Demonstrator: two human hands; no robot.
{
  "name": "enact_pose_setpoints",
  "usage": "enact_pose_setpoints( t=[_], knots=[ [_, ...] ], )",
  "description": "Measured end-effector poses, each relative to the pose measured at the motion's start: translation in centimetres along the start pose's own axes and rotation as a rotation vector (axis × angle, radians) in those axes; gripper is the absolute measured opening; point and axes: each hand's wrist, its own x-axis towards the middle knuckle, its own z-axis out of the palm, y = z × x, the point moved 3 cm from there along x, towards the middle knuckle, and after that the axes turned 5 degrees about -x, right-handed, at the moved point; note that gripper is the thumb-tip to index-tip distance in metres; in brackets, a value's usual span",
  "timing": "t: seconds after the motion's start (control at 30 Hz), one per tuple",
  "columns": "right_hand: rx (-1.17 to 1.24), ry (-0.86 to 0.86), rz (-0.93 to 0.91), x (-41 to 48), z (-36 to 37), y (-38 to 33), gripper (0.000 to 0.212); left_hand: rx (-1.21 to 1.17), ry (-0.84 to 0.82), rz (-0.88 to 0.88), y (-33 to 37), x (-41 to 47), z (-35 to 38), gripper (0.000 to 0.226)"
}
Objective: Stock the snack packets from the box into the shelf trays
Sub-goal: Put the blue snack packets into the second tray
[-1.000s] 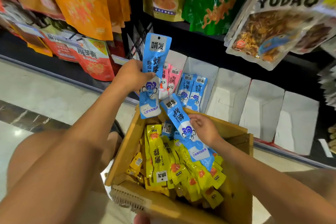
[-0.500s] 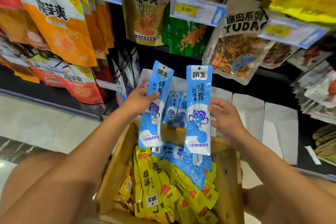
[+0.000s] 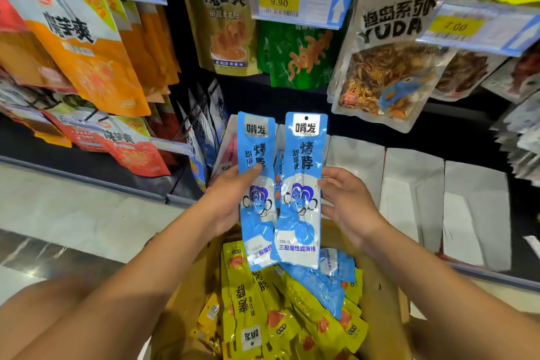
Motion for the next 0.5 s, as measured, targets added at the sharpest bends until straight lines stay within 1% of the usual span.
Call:
enact_pose_setpoints(
  t=[0.03, 0.13, 0.17, 0.3, 0.4, 0.5],
  knots=[
    [0.001, -0.011, 0.004, -0.2, 0.2, 0.2, 0.019, 0.031, -0.007, 0.018, -0.4, 0.1, 0.1, 0.018],
    [-0.012, -0.012, 0.02, -0.6, 0.6, 0.9, 0.021, 0.169, -0.004, 0.031, -1.1, 0.0, 0.5, 0.038],
    [-0.014, -0.012, 0.017, -0.8, 0.7, 0.9, 0.021, 0.201, 0.014, 0.032, -1.1, 0.0, 0.6, 0.042],
    [-0.031, -0.016, 0.003, -1.0, 0.7, 0.7, 0.021, 0.263, 0.075, 0.051, -1.2, 0.4, 0.7, 0.041],
    [-0.04, -0.022, 0.014, -1.0, 0.5, 0.7, 0.025, 0.297, 0.104, 0.101, -0.7, 0.5, 0.7, 0.034],
    [-0.157, -0.056, 0.011, -1.2, 0.5, 0.2, 0.023, 0.279, 0.113, 0.171, 0.5, 0.7, 0.9, 0.035]
  ],
)
